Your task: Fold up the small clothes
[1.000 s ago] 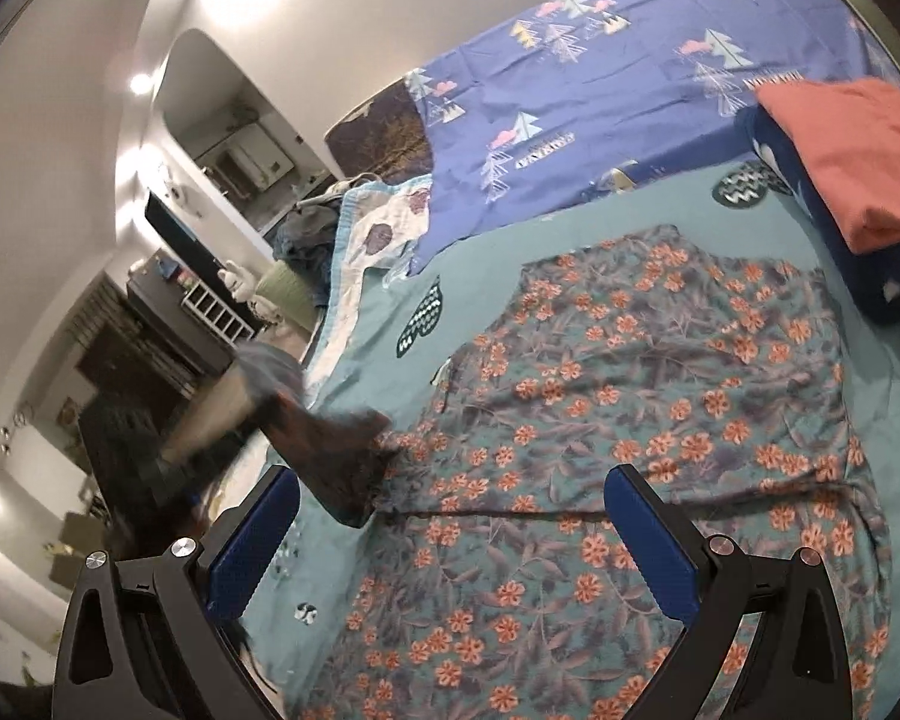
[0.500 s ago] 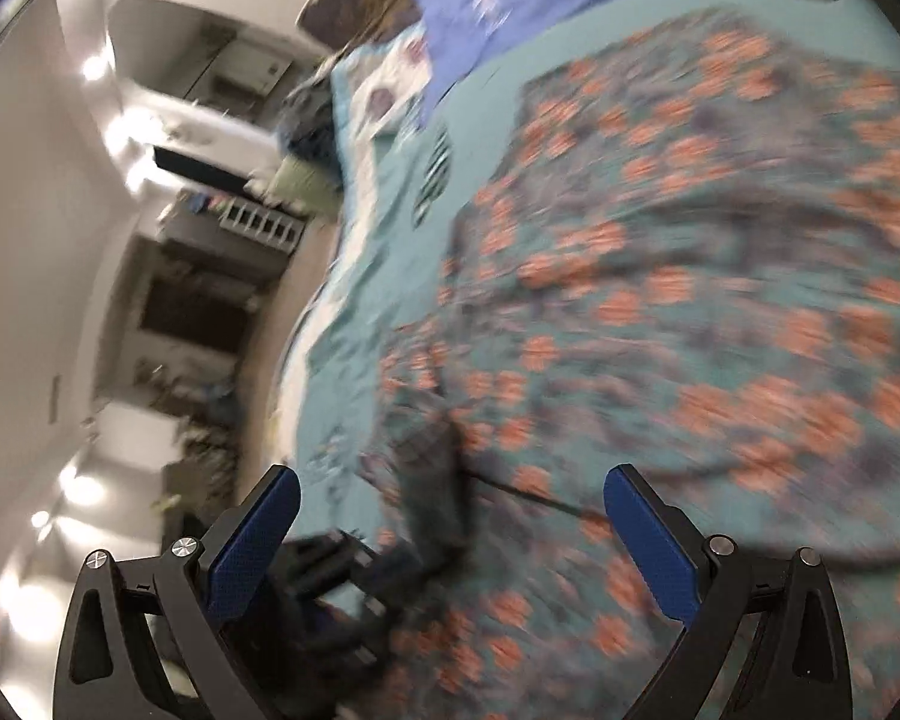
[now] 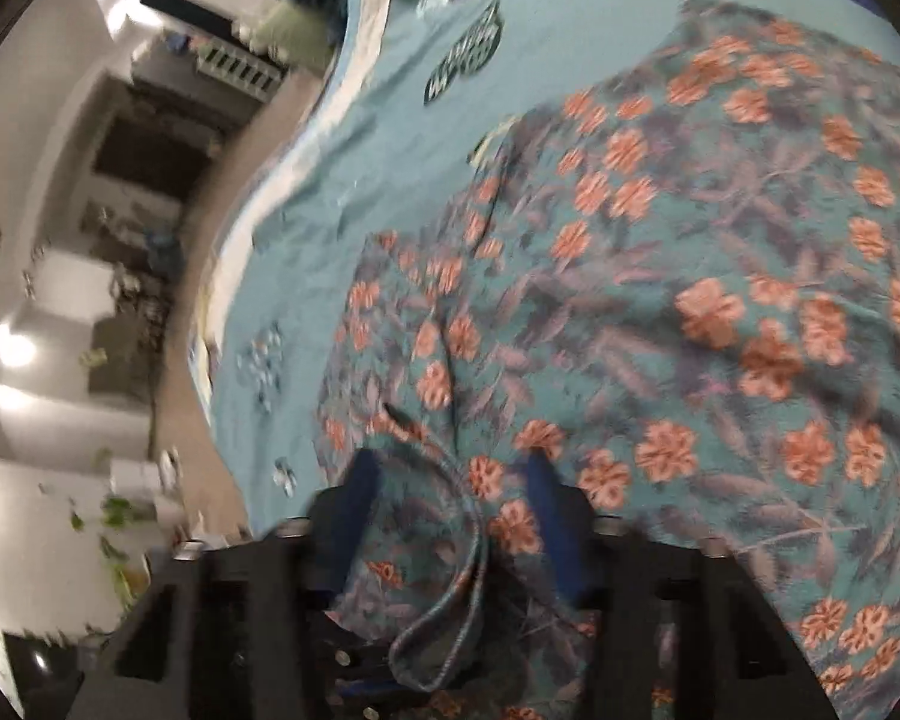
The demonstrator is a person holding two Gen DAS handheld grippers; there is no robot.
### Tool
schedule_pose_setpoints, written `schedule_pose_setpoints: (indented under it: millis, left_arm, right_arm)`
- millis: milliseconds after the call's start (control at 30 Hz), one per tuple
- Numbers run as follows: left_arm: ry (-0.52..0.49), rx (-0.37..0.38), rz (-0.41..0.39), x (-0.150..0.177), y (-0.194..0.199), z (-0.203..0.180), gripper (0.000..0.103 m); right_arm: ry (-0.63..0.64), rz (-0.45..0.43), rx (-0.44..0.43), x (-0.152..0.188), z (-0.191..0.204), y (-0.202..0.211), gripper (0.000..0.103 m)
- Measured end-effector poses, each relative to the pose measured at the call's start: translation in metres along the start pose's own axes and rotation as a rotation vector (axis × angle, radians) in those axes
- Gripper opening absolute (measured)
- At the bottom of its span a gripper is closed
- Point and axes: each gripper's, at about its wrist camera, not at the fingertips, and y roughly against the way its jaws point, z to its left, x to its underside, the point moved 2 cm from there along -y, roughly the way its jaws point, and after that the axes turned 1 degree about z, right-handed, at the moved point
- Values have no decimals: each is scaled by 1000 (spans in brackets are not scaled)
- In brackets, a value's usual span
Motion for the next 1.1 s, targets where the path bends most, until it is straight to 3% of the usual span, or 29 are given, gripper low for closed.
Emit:
schedule_pose_setpoints:
  millis: [33, 67, 200, 400, 600, 733, 867, 1100]
  left_arm:
    - [3, -3, -1, -1, 1, 0, 4]
    - [10, -13, -7, -2, 2, 0, 4]
    - [57, -80, -74, -15, 16, 5, 4]
    - [99, -178, -196, -64, 43, -3, 4]
    - [101, -202, -311, -131, 49, -31, 4]
    - [112, -136, -334, -157, 40, -50, 4]
    - [108, -94, -335, -170, 29, -73, 4]
    - [152, -20, -301, -180, 4, -93, 4]
  right_arm:
    - [10, -9, 24, 1, 0, -1, 17]
    - [15, -29, 39, 1, 1, 1, 7]
    - [6, -161, 29, 4, 5, 24, 3]
    - [-15, -369, -29, 13, 8, 110, 3]
    - [4, -524, 35, 29, 11, 195, 3]
    - [-30, -595, 106, 52, -6, 236, 3]
    - [-79, -614, 169, 66, -29, 258, 4]
    - [-139, -630, 170, 82, -65, 276, 4]
